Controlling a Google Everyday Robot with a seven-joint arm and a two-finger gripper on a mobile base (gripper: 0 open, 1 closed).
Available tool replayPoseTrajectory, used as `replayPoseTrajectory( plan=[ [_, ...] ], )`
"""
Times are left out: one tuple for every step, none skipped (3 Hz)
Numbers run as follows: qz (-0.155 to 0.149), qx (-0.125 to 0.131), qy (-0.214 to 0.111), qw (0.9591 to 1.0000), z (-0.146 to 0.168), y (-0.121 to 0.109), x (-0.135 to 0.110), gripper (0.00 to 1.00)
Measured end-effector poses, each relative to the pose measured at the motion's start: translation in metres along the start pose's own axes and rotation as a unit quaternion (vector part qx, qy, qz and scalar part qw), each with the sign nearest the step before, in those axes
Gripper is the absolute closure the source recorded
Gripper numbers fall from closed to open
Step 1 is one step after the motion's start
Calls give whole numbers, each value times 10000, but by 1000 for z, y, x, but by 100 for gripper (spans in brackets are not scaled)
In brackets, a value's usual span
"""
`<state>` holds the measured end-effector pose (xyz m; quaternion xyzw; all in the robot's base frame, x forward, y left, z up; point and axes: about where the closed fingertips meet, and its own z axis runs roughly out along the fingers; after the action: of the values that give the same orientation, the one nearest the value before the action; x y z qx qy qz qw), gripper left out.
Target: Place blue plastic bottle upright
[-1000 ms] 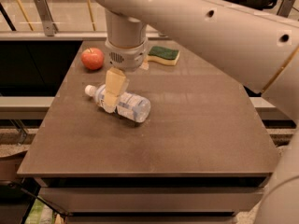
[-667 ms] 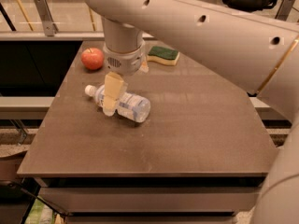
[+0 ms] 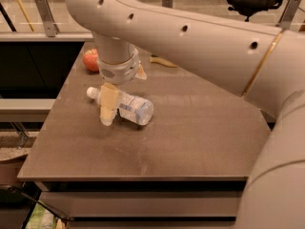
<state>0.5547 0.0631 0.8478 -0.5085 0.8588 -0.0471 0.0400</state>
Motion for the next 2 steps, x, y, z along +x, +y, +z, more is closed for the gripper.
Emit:
replayPoseTrajectory(
  plan=[
    [24,-11,110,9999,13,4,-3,18],
    [24,2,62,10000,12,3,-4,40]
  ],
)
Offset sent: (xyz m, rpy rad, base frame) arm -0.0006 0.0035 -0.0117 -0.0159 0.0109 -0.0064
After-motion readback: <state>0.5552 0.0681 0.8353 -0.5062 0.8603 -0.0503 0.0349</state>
